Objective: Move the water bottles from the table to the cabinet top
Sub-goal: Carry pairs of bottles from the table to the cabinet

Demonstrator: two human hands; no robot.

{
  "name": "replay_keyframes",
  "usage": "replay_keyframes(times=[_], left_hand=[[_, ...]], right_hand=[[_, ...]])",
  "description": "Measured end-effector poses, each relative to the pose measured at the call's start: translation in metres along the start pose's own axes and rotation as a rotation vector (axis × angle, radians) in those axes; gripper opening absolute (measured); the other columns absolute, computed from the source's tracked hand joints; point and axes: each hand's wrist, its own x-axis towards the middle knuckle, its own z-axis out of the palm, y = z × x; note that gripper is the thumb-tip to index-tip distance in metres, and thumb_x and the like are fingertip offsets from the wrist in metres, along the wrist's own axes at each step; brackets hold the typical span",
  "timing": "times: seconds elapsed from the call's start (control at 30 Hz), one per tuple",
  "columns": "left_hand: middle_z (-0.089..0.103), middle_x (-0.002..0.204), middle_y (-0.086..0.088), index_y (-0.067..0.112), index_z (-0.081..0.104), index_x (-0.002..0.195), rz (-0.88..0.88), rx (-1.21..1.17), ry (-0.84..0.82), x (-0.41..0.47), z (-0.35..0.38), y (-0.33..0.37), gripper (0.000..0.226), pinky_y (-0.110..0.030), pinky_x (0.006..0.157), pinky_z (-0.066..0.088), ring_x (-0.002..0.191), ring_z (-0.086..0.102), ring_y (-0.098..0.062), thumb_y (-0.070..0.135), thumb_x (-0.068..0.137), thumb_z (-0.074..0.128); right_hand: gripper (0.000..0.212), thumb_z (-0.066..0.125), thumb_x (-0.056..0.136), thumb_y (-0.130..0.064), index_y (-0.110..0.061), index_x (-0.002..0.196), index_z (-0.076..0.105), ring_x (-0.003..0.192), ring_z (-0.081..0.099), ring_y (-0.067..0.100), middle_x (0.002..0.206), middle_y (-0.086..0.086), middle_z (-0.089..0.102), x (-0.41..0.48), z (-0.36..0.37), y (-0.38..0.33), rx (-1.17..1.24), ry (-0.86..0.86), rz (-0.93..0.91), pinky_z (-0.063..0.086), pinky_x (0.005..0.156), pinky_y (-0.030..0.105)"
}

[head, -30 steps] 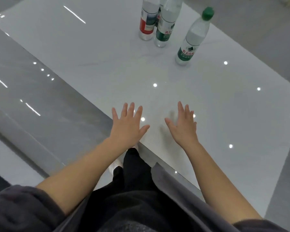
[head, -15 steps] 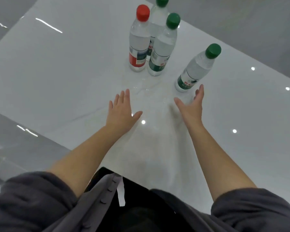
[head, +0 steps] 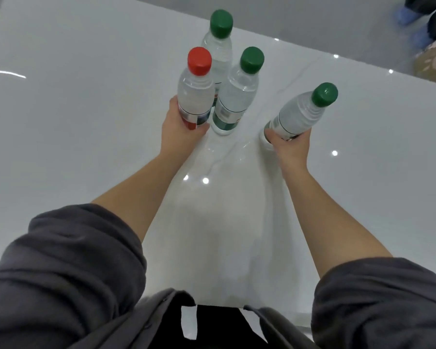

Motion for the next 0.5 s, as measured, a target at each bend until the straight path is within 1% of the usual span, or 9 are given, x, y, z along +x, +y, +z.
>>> replay_keyframes(times=[0.1, 0.2, 0.23, 0.3, 0.37, 0.43, 0.5], left_hand=[[0.063, 0.108, 0.013, 0.025, 0.048, 0.124, 0.006, -0.001, -0.025, 0.002, -0.004, -0.003, 0.062, -0.028, 0.086, 0.053, 0.098, 0.063, -0.009, 0.026, 0.07, 0.079], [0.063, 0.109, 0.012, 0.027, 0.048, 0.123, 0.018, 0.032, -0.092, -0.008, -0.009, -0.008, 0.062, -0.032, 0.088, 0.054, 0.099, 0.063, -0.011, 0.027, 0.07, 0.08], [0.063, 0.11, 0.011, 0.027, 0.048, 0.124, 0.029, 0.042, -0.117, -0.014, -0.011, -0.009, 0.062, -0.03, 0.087, 0.053, 0.099, 0.063, -0.011, 0.026, 0.071, 0.08], [0.062, 0.111, 0.011, 0.027, 0.047, 0.124, 0.035, 0.061, -0.169, -0.03, -0.016, -0.016, 0.062, -0.022, 0.082, 0.05, 0.098, 0.061, -0.008, 0.025, 0.072, 0.081], [0.062, 0.108, 0.015, 0.029, 0.049, 0.121, 0.024, 0.093, -0.217, -0.047, -0.021, -0.027, 0.059, -0.012, 0.076, 0.044, 0.095, 0.06, 0.001, 0.025, 0.072, 0.081], [0.061, 0.104, 0.02, 0.029, 0.053, 0.118, 0.026, 0.13, -0.263, -0.062, -0.024, -0.04, 0.056, -0.008, 0.074, 0.041, 0.094, 0.058, 0.009, 0.026, 0.07, 0.083], [0.062, 0.102, 0.022, 0.028, 0.056, 0.117, 0.028, 0.168, -0.307, -0.069, -0.026, -0.049, 0.055, -0.008, 0.073, 0.04, 0.092, 0.058, 0.011, 0.026, 0.069, 0.083]], right_hand=[[0.071, 0.084, 0.069, -0.017, -0.018, 0.13, 0.047, 0.105, 0.063, 0.007, 0.12, -0.004, 0.063, -0.01, 0.002, 0.004, 0.003, 0.027, 0.006, 0.053, 0.09, 0.024], [0.067, 0.085, 0.07, -0.017, -0.018, 0.127, 0.049, 0.101, 0.063, 0.004, 0.116, -0.006, 0.064, -0.029, 0.0, 0.009, 0.008, 0.036, 0.021, 0.053, 0.089, 0.024], [0.067, 0.085, 0.07, -0.018, -0.017, 0.126, 0.05, 0.101, 0.063, 0.004, 0.116, -0.006, 0.064, -0.037, -0.001, 0.012, 0.005, 0.035, 0.028, 0.053, 0.088, 0.024], [0.066, 0.086, 0.069, -0.024, -0.016, 0.124, 0.052, 0.101, 0.064, 0.009, 0.115, -0.002, 0.065, -0.056, -0.003, 0.019, -0.01, 0.031, 0.053, 0.054, 0.087, 0.026], [0.061, 0.085, 0.067, -0.029, -0.014, 0.119, 0.056, 0.098, 0.066, 0.012, 0.11, 0.0, 0.067, -0.077, -0.004, 0.03, -0.022, 0.027, 0.074, 0.054, 0.084, 0.027], [0.052, 0.084, 0.069, -0.026, -0.012, 0.112, 0.06, 0.09, 0.065, 0.008, 0.103, -0.001, 0.068, -0.098, -0.005, 0.039, -0.044, 0.024, 0.084, 0.052, 0.079, 0.023], [0.044, 0.084, 0.071, -0.022, -0.009, 0.107, 0.061, 0.08, 0.062, 0.0, 0.095, -0.004, 0.067, -0.112, -0.002, 0.046, -0.068, 0.017, 0.096, 0.048, 0.073, 0.017]])
